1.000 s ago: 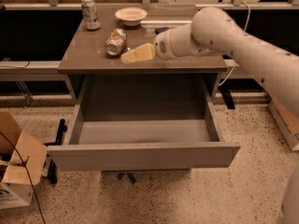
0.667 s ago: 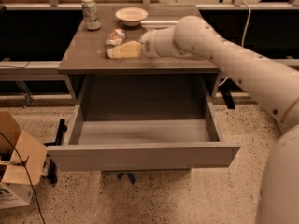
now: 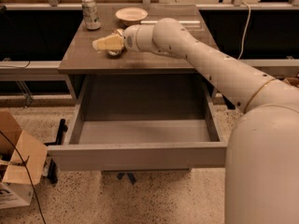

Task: Place orange can into top drawer

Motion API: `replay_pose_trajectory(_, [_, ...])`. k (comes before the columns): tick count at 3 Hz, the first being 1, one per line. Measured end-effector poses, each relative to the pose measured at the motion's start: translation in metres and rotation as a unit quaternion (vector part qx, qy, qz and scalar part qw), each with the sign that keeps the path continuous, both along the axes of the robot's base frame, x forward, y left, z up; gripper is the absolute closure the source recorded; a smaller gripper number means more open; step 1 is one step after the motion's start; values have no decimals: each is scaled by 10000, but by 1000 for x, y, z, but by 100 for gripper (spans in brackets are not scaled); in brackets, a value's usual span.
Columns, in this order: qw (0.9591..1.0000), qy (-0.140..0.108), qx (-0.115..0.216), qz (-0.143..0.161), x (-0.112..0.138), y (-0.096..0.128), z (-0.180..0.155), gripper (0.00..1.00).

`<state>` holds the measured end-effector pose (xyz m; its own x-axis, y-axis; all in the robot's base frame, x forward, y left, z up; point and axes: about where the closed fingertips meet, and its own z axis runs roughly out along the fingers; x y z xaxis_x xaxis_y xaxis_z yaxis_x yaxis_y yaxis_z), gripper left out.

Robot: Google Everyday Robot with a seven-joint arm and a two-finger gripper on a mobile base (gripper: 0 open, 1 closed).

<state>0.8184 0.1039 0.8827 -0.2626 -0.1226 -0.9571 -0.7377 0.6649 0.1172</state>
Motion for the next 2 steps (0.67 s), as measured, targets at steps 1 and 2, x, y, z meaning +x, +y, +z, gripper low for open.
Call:
replay_pose_trajectory(1, [9999, -108, -115, 45, 25, 25, -13, 0])
replay_pose_trajectory(2, [9997, -148, -218, -16, 41, 31, -20, 0])
